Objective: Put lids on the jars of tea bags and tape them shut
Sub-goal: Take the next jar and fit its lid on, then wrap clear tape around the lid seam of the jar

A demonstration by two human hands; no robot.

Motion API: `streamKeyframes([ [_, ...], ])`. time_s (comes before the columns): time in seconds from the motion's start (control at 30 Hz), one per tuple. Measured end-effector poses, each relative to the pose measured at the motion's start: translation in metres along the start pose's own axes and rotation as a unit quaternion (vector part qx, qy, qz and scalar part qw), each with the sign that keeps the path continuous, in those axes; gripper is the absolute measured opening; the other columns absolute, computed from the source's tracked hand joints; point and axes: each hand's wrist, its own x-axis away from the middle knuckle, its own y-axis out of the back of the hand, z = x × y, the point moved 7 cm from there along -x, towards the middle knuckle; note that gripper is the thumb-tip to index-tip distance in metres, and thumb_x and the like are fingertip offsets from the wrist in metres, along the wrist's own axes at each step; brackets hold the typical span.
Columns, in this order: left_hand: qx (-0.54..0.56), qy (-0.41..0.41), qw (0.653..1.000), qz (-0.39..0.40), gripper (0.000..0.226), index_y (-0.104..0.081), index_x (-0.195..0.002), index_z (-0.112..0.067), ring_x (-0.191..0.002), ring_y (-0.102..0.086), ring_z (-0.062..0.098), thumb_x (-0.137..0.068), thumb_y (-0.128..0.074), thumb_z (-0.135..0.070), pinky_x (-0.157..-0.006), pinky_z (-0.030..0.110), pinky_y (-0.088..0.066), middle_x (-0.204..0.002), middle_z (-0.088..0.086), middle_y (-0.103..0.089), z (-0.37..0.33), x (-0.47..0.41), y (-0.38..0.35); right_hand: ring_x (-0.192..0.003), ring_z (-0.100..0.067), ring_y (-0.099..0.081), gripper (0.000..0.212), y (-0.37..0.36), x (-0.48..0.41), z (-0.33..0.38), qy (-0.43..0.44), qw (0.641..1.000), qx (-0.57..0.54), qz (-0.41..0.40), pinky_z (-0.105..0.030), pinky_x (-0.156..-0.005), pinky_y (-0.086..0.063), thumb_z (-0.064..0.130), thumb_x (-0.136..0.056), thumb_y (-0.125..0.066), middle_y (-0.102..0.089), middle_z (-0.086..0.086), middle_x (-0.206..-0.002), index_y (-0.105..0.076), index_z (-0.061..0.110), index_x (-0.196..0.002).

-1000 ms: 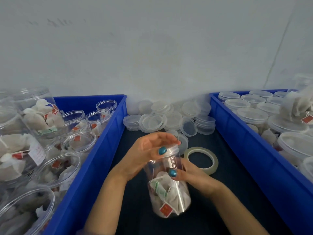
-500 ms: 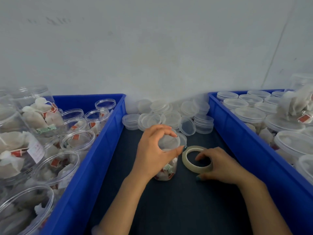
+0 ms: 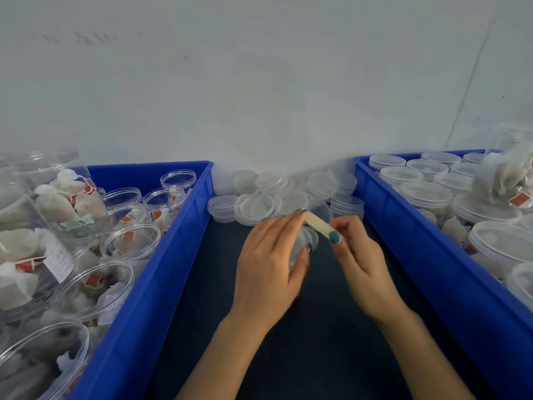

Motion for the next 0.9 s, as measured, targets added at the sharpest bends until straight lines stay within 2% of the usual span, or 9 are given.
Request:
streamKeyframes([
  [0.13, -0.007, 0.005, 1.0, -0.006, 0.056, -0.041, -0.152, -0.012, -0.141, -0.042, 0.012, -0.1, -0.049, -0.031, -0.117, 0.031, -0.034, -0.154, 0.0, -0.046, -0.008, 0.002, 0.0, -0.098, -0.009, -0.059, 0.029, -0.017, 0.005, 0.015, 0.084, 0.993, 0.082, -0.016, -0.025, -0.082, -0.046, 0.035, -0.104, -0.037, -0.055, 0.024, -0.107, -0.053, 0.026, -0.125],
  [0.27, -0.028, -0.029, 0.999, -0.025, 0.053, -0.043, -0.151, -0.009, -0.143, -0.042, 0.014, -0.1, -0.049, -0.022, -0.118, 0.032, -0.034, -0.156, 0.003, -0.044, -0.016, 0.003, 0.0, -0.106, -0.006, -0.056, 0.031, -0.016, 0.008, 0.01, 0.07, 0.992, 0.091, -0.052, -0.03, -0.091, -0.047, 0.031, -0.103, -0.038, -0.054, 0.018, -0.116, -0.049, 0.024, -0.131],
  [0.37, -0.043, -0.041, 0.998, -0.027, 0.055, -0.041, -0.151, -0.005, -0.144, -0.041, 0.017, -0.099, -0.055, -0.018, -0.119, 0.033, -0.034, -0.156, 0.007, -0.043, -0.021, 0.006, -0.004, -0.107, -0.009, -0.057, 0.028, -0.018, 0.009, 0.015, 0.067, 0.994, 0.064, -0.064, -0.033, -0.089, -0.05, 0.031, -0.101, -0.04, -0.053, 0.022, -0.115, -0.047, 0.031, -0.129],
  [0.43, -0.061, -0.043, 0.997, -0.036, 0.055, -0.042, -0.151, -0.004, -0.143, -0.043, 0.019, -0.099, -0.056, -0.016, -0.119, 0.034, -0.033, -0.155, 0.009, -0.044, -0.02, 0.007, -0.003, -0.104, -0.011, -0.059, 0.027, -0.019, 0.009, 0.018, 0.068, 0.994, 0.052, -0.07, -0.036, -0.086, -0.052, 0.029, -0.101, -0.043, -0.055, 0.022, -0.115, -0.049, 0.028, -0.127],
  [0.57, -0.084, -0.059, 0.993, -0.062, 0.049, -0.047, -0.147, -0.004, -0.141, -0.046, 0.02, -0.1, -0.052, -0.016, -0.118, 0.033, -0.033, -0.152, 0.009, -0.048, -0.023, 0.009, 0.001, -0.096, -0.016, -0.063, 0.022, -0.017, 0.008, 0.018, 0.048, 0.995, 0.018, -0.086, -0.039, -0.079, -0.055, 0.021, -0.1, -0.051, -0.062, 0.013, -0.108, -0.057, 0.017, -0.121],
  [0.67, -0.087, -0.071, 0.991, -0.079, 0.045, -0.053, -0.144, -0.005, -0.137, -0.05, 0.02, -0.1, -0.052, -0.014, -0.118, 0.032, -0.034, -0.149, 0.008, -0.052, -0.026, 0.01, 0.001, -0.09, -0.018, -0.065, 0.019, -0.013, 0.008, 0.018, 0.04, 0.994, -0.007, -0.097, -0.041, -0.073, -0.056, 0.015, -0.101, -0.056, -0.065, 0.008, -0.103, -0.057, 0.022, -0.119],
  [0.83, -0.043, -0.079, 0.984, -0.154, 0.029, -0.068, -0.126, -0.009, -0.119, -0.06, 0.013, -0.1, -0.055, -0.012, -0.106, 0.027, -0.044, -0.127, 0.002, -0.067, -0.026, 0.011, 0.015, -0.083, -0.017, -0.062, 0.017, -0.015, 0.009, 0.015, 0.047, 0.994, -0.007, -0.094, -0.04, -0.069, -0.052, 0.022, -0.1, -0.055, -0.063, 0.009, -0.098, -0.056, 0.022, -0.117],
  [0.9, 0.006, -0.051, 0.983, -0.175, 0.024, -0.068, -0.12, -0.013, -0.111, -0.06, 0.01, -0.1, -0.057, -0.019, -0.098, 0.026, -0.047, -0.117, -0.001, -0.069, -0.022, 0.01, 0.022, -0.085, -0.013, -0.059, 0.018, -0.016, 0.009, 0.016, 0.069, 0.994, 0.027, -0.085, -0.033, -0.071, -0.049, 0.024, -0.099, -0.054, -0.06, 0.013, -0.099, -0.058, 0.018, -0.116],
])
